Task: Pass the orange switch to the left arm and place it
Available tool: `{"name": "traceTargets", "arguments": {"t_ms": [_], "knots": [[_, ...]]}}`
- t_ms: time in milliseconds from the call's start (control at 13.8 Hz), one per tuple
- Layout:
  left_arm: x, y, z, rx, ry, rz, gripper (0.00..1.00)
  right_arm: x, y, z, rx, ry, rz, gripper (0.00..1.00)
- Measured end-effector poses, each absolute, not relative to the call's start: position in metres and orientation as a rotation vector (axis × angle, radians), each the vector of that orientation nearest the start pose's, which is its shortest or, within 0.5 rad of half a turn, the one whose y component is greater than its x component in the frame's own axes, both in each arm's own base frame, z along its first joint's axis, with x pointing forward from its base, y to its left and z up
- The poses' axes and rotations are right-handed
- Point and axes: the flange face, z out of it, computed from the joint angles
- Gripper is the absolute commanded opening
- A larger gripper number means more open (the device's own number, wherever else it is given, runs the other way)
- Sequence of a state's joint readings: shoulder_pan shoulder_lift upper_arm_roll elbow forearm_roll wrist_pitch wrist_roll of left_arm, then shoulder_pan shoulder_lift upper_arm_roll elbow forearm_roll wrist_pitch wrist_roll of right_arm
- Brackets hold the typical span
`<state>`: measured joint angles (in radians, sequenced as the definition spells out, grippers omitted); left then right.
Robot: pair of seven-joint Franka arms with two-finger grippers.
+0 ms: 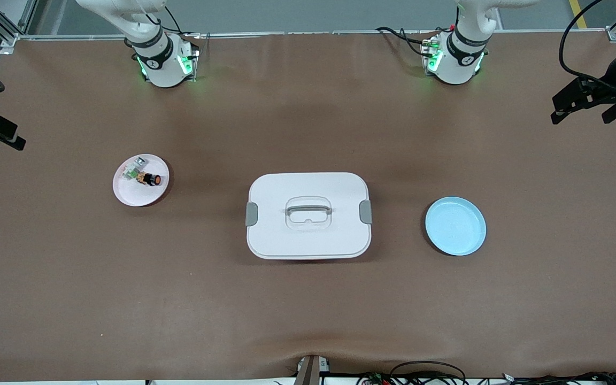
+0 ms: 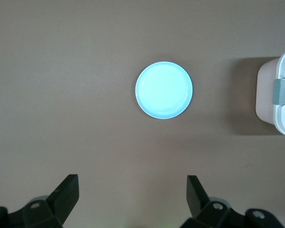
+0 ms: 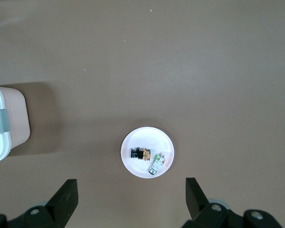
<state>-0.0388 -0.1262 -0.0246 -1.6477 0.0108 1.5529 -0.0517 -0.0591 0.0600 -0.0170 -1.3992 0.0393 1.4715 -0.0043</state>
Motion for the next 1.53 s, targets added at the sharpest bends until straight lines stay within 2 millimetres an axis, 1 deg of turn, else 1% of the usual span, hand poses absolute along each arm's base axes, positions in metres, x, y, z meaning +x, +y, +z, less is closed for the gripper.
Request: {"name": "traceTargets", "arguments": {"t_ms": [363,581,799,1526], "knots": [[0.512,-0.031,0.655,-3.129,0.013,-0.053,1.0,0.562,-0.038,0.662,-3.102,0.105,-0.023,1.0],[0.512,-0.022,0.661,-3.123,-0.012,-0.069,1.0,0.562,-0.038,0.663,-3.102,0.105,-0.023,1.0],[0.51,-0.014,0.659,-3.122,-0.035,-0.037,1.0,0.562,-0.038,0.663,-3.102,0.105,-0.023,1.0],[0.51,-0.014,0.658,-3.122,-0.034,-0.031,1.0,0.562,-0.036,0.663,-3.102,0.1,-0.026,1.0]]}}
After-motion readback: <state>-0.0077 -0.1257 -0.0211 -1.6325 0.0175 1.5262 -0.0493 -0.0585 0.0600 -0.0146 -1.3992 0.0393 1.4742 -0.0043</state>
